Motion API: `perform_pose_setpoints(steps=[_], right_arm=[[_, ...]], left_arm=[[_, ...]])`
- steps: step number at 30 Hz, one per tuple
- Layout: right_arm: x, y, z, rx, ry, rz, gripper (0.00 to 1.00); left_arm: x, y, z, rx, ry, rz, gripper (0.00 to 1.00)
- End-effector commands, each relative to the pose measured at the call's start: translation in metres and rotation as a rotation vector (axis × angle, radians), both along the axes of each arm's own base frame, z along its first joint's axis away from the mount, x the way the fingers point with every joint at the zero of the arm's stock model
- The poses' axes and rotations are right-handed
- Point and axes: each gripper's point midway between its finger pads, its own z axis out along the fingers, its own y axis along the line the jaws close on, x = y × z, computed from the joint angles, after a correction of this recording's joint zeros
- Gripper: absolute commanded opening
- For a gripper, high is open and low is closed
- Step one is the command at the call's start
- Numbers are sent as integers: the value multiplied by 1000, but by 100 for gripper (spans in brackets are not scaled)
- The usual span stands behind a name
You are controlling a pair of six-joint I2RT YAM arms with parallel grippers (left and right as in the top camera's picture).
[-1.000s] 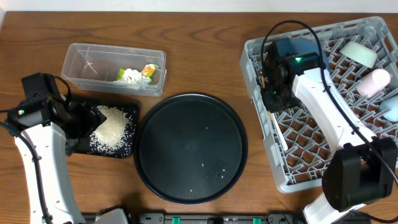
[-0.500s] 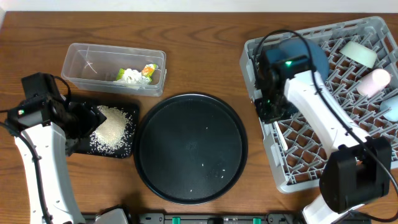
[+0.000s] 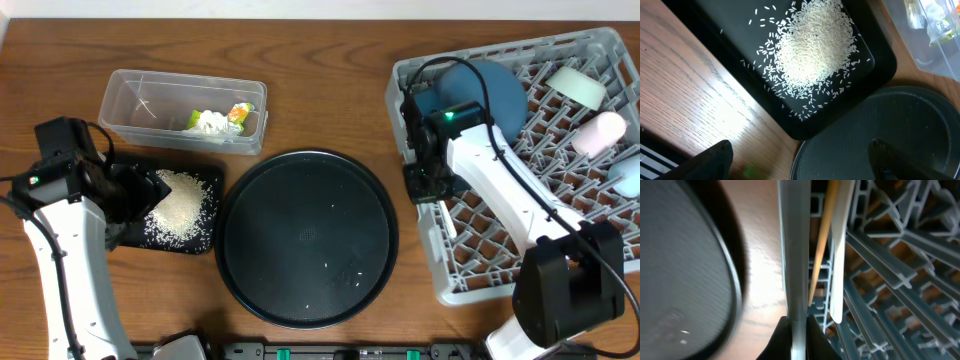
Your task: Sort waste into correct bins and load items into the dishwasher rack
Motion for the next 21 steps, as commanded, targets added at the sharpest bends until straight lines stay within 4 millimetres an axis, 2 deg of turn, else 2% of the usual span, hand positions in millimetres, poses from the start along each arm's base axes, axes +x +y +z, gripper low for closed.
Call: perform_pose_setpoints(steps=[1,5,13,17,18,19,21], right_arm=[[-2,36,-6,154,23,-47,1],[7,41,-6,175,-13,-61,1],[6,39,-4,173,-11,-62,7],[14,40,16,193,-67,-64,13],[17,38,23,195,-90,-66,17],[22,35,33,198,-124,-72,25],[28,30,49,210,-174,-89,31]], left_arm=[[-3,2,-3,8,16,1,88],[-3,2,-3,8,16,1,88],[-3,2,-3,8,16,1,88],[-3,2,-3,8,16,1,88],[-3,2,-3,7,16,1,88],[-3,2,-3,7,16,1,88],[-2,1,-3,7,15,-5,88]])
